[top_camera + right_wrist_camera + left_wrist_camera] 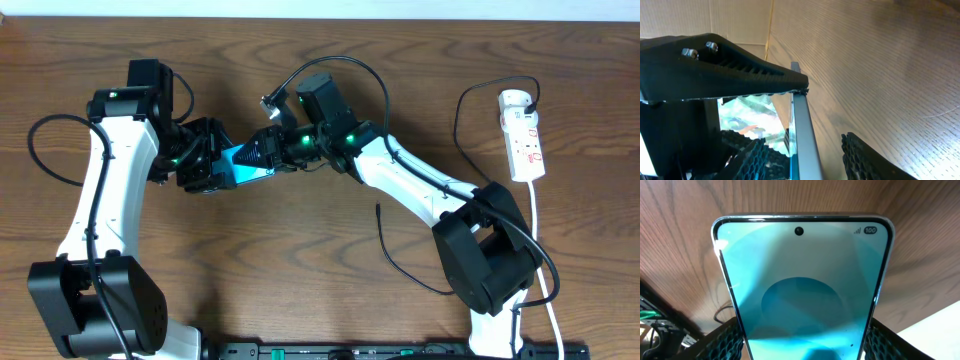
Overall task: Plug charger to phone and switch on socket
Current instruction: 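Grasp the phone's side edge with the right gripper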
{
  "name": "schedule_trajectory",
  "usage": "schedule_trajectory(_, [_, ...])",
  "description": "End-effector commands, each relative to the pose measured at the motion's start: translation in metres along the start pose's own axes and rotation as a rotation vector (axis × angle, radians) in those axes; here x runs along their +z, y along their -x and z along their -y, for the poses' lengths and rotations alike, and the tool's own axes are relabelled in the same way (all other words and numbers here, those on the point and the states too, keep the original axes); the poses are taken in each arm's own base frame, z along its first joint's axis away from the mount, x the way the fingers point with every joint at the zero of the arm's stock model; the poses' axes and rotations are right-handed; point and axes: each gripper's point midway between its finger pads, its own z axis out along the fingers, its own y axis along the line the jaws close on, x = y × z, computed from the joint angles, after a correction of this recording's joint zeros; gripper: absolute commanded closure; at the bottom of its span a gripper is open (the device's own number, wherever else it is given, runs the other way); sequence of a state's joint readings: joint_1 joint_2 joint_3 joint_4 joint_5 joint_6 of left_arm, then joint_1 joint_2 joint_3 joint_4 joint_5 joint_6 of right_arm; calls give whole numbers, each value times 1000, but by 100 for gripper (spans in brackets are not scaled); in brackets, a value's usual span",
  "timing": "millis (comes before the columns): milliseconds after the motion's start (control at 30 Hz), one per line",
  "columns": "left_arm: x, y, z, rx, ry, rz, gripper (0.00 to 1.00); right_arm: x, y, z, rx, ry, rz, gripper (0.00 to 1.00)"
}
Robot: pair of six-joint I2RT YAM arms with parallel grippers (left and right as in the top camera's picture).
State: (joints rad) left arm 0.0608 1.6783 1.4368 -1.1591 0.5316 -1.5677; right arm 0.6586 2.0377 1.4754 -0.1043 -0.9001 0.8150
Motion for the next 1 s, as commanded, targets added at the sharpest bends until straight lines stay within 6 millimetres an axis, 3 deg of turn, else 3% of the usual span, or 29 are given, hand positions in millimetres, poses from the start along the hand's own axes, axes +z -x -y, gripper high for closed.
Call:
schedule_trajectory(0, [-11, -15, 3, 14, -29, -51, 93, -1, 4, -10, -6, 12, 12, 51])
schedule_trajectory(133, [-11, -15, 3, 15, -28, -54, 93, -1, 3, -11, -8, 16, 10, 51])
schedule_trajectory(367, [-11, -15, 3, 15, -29, -54, 93, -1, 3, -11, -7, 16, 10, 68])
schedule_trajectory(633, [-11, -15, 3, 15, -29, -54, 93, -1, 3, -11, -4, 16, 10, 69])
schedule_trajectory(767, [-11, -15, 3, 15, -29, -54, 93, -1, 3, -11, -4, 16, 10, 77])
schedule_trajectory(967, [-11, -14, 3, 19, -29, -48, 93, -1, 3, -11, -4, 16, 10, 81])
